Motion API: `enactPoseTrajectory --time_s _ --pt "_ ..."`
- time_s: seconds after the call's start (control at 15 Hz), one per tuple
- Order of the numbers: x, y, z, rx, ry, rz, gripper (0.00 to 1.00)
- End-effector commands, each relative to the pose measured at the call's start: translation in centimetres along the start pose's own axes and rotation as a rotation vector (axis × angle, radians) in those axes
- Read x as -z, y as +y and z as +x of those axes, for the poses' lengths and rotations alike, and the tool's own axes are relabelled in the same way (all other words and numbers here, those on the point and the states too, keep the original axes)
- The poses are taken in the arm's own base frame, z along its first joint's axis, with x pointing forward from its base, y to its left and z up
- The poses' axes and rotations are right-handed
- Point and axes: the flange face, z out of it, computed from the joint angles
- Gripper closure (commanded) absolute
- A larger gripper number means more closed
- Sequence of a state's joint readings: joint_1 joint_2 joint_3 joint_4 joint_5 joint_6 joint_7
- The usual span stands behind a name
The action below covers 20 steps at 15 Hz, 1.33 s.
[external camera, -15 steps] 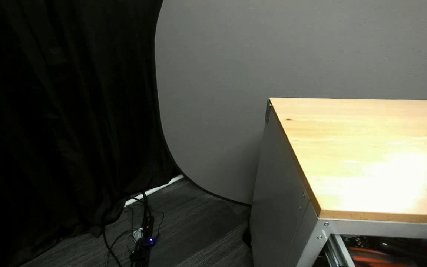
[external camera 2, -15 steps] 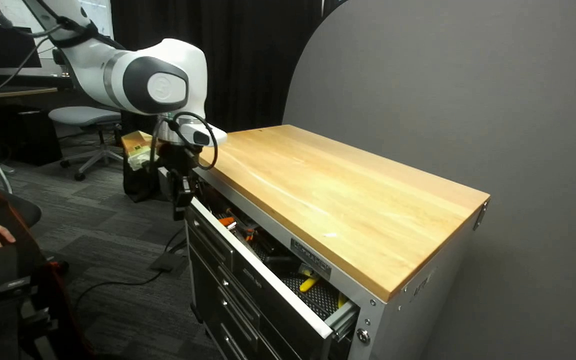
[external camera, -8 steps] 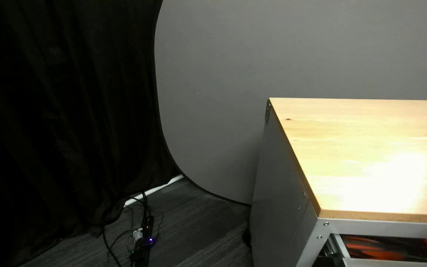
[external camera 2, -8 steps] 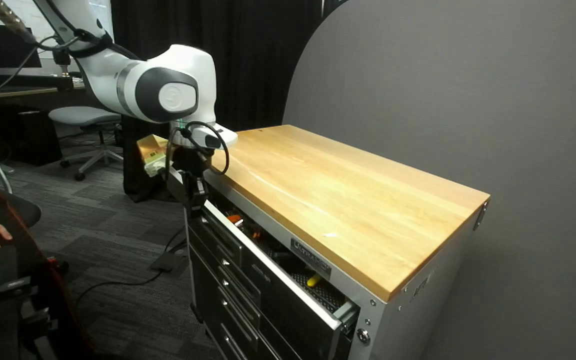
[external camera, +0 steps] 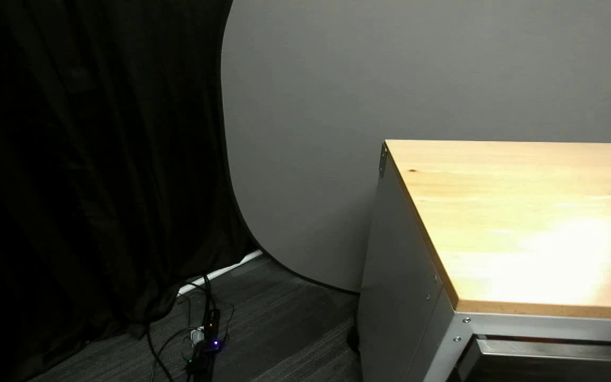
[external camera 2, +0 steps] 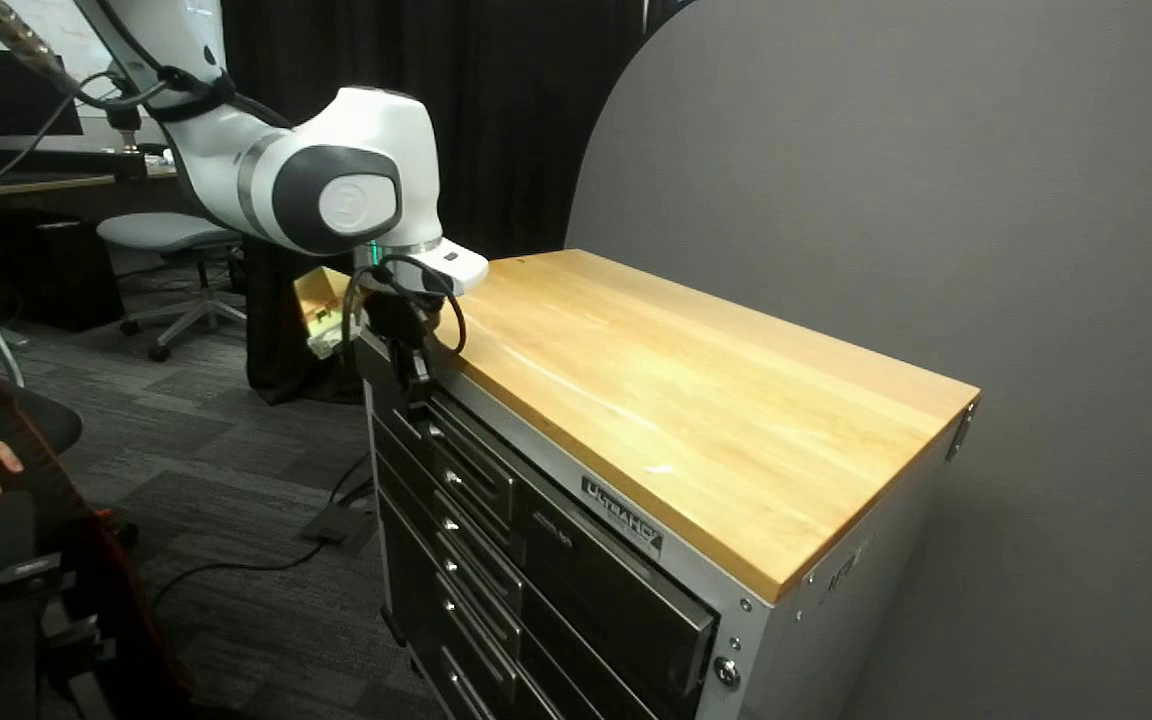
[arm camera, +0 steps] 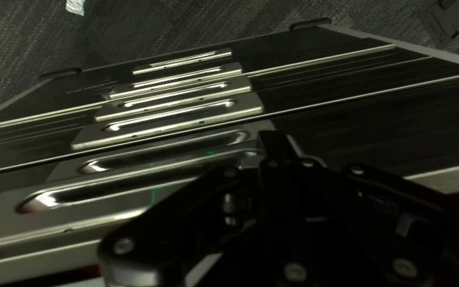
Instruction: Put the black object in the topmost drawer and close the drawer
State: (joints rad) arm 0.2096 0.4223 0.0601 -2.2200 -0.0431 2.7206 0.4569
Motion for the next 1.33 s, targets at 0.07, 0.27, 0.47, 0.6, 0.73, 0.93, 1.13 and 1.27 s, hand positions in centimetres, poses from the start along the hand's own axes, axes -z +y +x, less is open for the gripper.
enactPoseTrajectory --time_s 0.07,0.27,0.47,0.6,0.73,0.93,1.13,1.27 --pt "0.7 -0.2 2.0 -0.023 0.088 0.063 1.0" --pt "0.8 -0.1 2.1 -0.032 0.11 0.074 1.0" --pt "1.2 0.0 1.9 -0.035 0.129 0.092 1.0" --pt "1.5 0.3 1.8 -0.042 0.134 0.105 1.0" --pt "1.9 0.4 1.7 -0.043 0.131 0.109 1.0" --pt "3.7 0.1 1.3 -0.031 0.102 0.057 1.0" --pt "6.7 -0.7 -0.1 -0.001 0.036 -0.052 1.0" --pt "9.6 -2.2 -1.5 0.017 -0.012 -0.097 1.0"
